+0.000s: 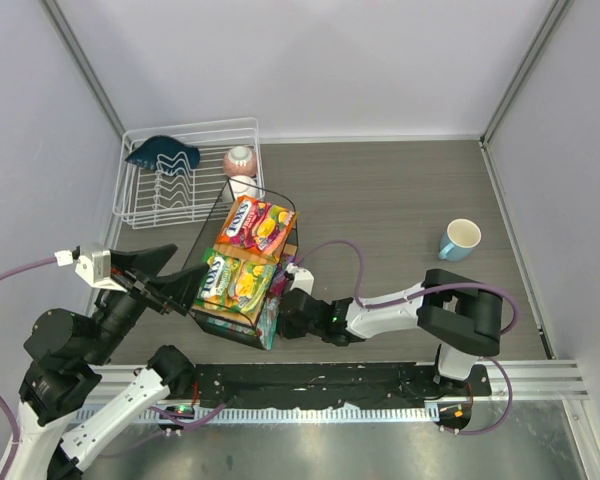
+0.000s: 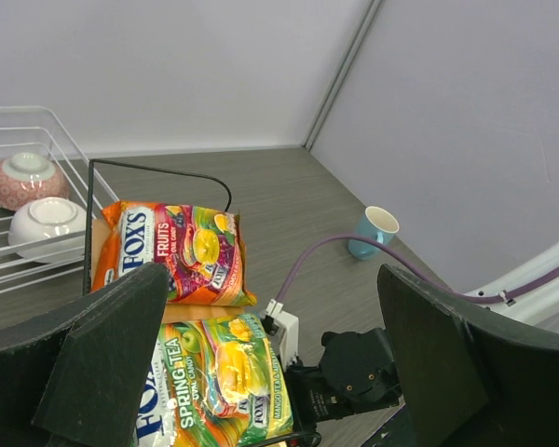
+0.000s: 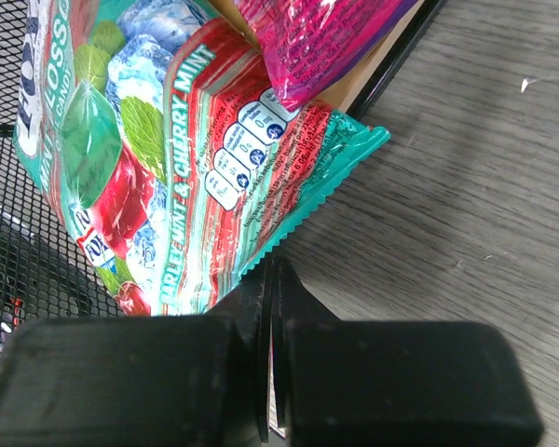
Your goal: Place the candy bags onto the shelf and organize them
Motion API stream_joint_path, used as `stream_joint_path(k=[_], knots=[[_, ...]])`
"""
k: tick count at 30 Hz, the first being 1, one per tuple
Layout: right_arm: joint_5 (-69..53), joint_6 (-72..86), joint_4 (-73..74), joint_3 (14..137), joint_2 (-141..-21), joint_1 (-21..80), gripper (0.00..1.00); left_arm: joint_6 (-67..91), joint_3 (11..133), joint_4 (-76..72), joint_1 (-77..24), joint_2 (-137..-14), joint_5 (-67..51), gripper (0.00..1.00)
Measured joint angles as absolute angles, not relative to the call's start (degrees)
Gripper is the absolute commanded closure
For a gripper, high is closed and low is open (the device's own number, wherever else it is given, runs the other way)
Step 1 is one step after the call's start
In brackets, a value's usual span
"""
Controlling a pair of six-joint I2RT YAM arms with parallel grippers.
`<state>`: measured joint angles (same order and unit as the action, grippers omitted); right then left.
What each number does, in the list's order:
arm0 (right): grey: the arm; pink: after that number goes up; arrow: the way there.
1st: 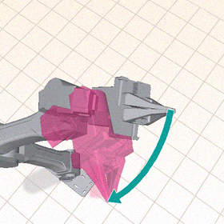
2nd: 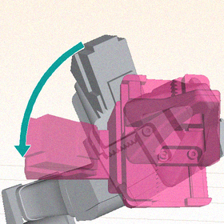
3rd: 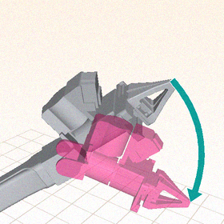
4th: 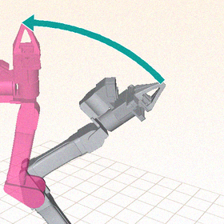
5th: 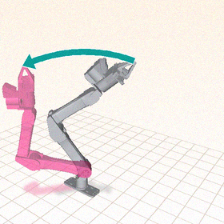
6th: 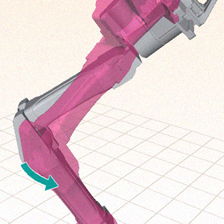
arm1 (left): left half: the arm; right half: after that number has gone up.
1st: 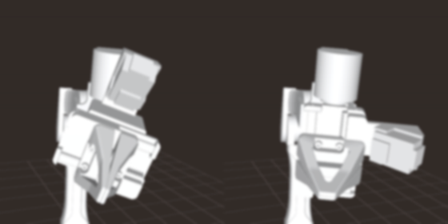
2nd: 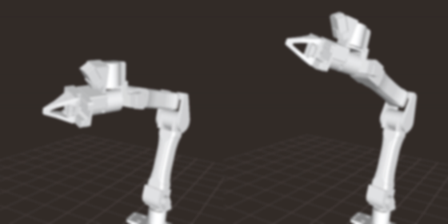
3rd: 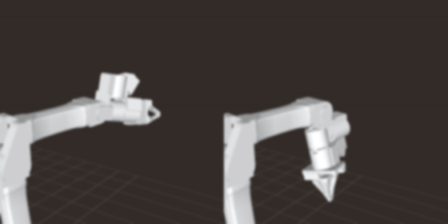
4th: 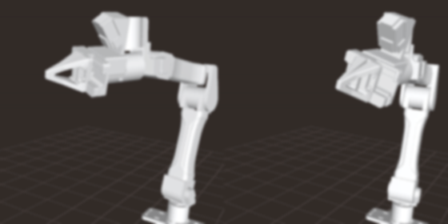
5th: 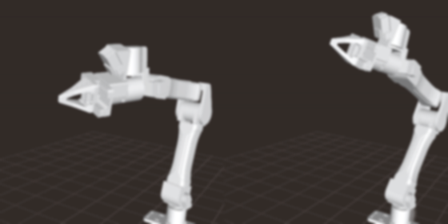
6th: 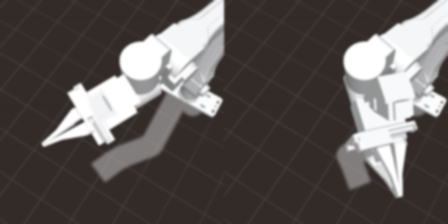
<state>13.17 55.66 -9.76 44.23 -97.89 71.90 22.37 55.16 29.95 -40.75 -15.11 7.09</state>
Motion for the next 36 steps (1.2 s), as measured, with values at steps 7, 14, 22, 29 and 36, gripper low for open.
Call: stream_joint_path(k=[7,14,22,29,36], knots=[[12.99,55.75,-10.15,44.12,-98.0,71.92,0.99,22.52,55.16,29.95,-40.75,-15.11,7.11,0.0],[13.85,56.27,-10.24,39.68,-93.71,71.92,0.99,22.52,54.7,30.09,-40.75,-15.11,7.2,0.0],[18.0,57.58,-6.63,32.38,-83.59,71.88,0.95,22.13,54.15,31.7,-40.75,-15.25,7.99,0.0],[24.53,57.19,1.39,31.7,-74.08,71.13,0.6,22.02,54.15,35.2,-40.75,-17.08,10.09,0.0],[33.41,54.65,10.26,31.73,-59.66,70.7,0.28,22.0,55.24,41.19,-40.75,-18.92,14.11,0.0]])
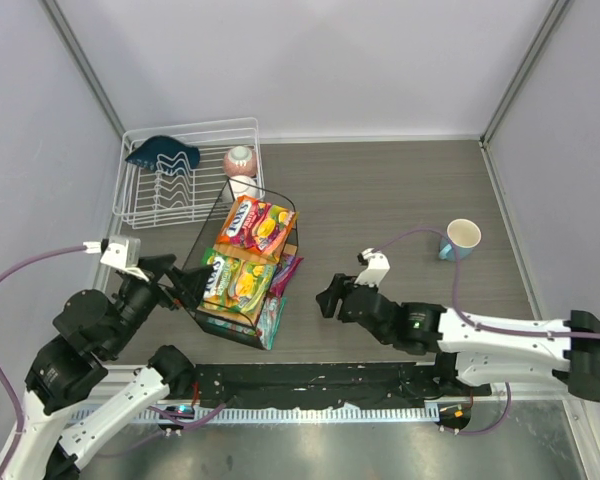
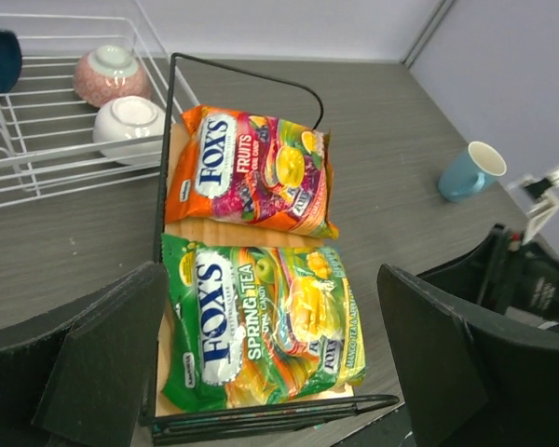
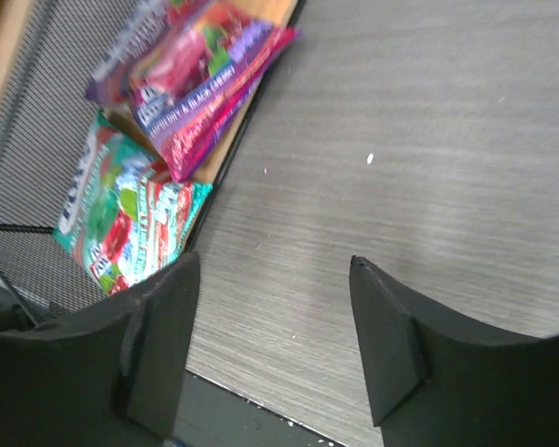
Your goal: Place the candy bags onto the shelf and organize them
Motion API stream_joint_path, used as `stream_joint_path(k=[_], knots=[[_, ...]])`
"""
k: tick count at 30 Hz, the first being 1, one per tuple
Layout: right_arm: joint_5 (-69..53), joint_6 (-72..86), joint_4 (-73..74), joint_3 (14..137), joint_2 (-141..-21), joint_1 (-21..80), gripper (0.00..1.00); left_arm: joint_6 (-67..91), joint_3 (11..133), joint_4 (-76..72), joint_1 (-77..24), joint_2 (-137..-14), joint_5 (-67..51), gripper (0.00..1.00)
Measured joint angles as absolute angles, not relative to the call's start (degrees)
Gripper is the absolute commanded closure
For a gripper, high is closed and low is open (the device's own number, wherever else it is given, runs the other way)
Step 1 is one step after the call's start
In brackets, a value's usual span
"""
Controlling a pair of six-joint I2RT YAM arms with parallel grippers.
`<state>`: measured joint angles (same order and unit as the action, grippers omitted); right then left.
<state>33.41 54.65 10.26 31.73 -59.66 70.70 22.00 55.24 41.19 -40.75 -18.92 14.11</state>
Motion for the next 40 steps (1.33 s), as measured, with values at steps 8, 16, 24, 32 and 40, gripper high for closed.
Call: stream_joint_path(k=[8,16,24,32,40], knots=[[41.87,51.09,15.99,31.73,-46.19,70.3,0.18,21.91,59.35,45.23,-40.75,-20.03,17.58,0.0],[45.67,50.96,21.32,31.73,-45.21,70.02,0.12,21.45,60.62,45.63,-40.75,-24.51,15.75,0.0],[47.59,51.33,23.29,31.73,-43.27,70.0,0.01,20.51,59.94,44.1,-40.75,-21.67,14.83,0.0],[48.73,52.38,25.78,31.73,-42.98,70.0,0.0,20.49,59.92,43.57,-40.75,-20.86,13.89,0.0],[49.3,53.3,27.29,31.73,-41.82,70.0,0.0,20.49,59.81,43.16,-40.75,-20.01,13.69,0.0]])
